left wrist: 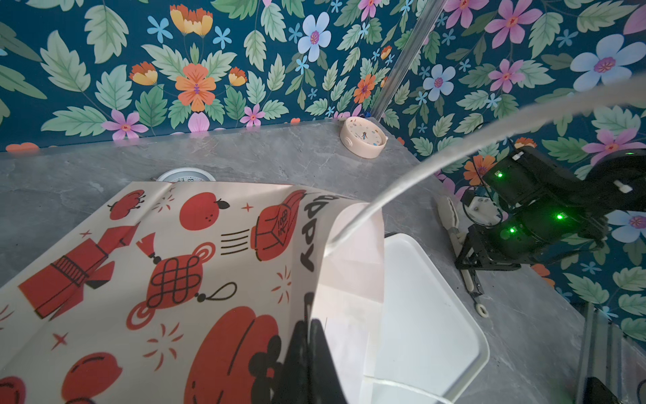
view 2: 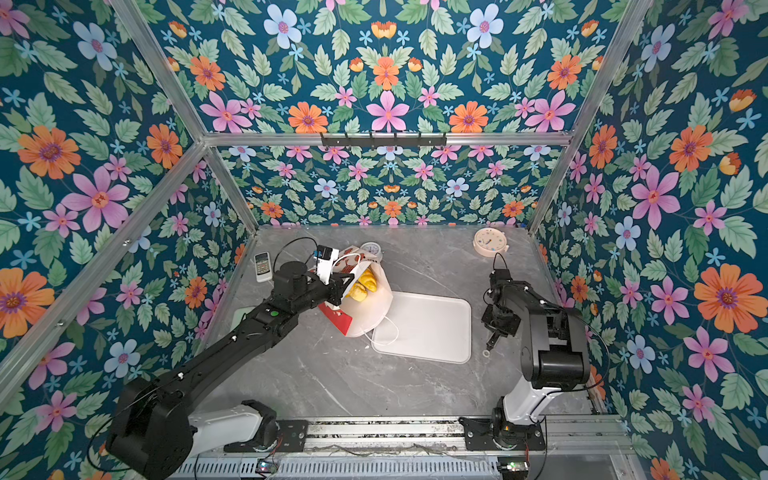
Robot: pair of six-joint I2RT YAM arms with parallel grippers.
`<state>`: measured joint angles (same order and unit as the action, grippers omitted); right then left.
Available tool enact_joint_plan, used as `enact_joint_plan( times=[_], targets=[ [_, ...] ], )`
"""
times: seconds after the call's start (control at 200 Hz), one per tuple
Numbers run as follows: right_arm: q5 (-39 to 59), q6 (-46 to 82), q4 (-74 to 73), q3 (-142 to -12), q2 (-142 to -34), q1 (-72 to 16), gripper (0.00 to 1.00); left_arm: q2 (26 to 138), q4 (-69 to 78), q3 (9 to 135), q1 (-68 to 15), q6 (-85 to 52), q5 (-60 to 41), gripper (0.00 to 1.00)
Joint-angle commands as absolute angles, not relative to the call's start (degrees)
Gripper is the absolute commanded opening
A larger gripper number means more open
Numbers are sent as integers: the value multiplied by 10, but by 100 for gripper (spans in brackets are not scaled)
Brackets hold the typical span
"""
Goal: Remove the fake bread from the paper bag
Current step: 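Grasp the tongs handle with the right gripper and lift them, then insert the tongs into the bag opening held by the left gripper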
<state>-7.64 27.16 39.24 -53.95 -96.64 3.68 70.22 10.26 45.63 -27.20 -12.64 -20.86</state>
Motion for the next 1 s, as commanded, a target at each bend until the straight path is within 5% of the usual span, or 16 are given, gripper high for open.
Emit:
enact_joint_plan(
  times=[0.0,0.195,0.385,0.605,0.995],
  targets=[
    [-38,242,366,-529,-963,36,8,700,113,460,-272,-121,-205,0],
    [-35,203,429,-551,-859,-17,3,706,109,467,-271,-120,-208,0],
    [42,107,495,-641,-780,-204,6,714,106,472,-271,-117,-210,0],
    [87,36,572,-715,-807,-394,9,721,105,474,-271,-118,-209,0],
    [92,-16,571,-746,-875,-449,9,715,93,482,-273,-121,-206,0]
  ],
)
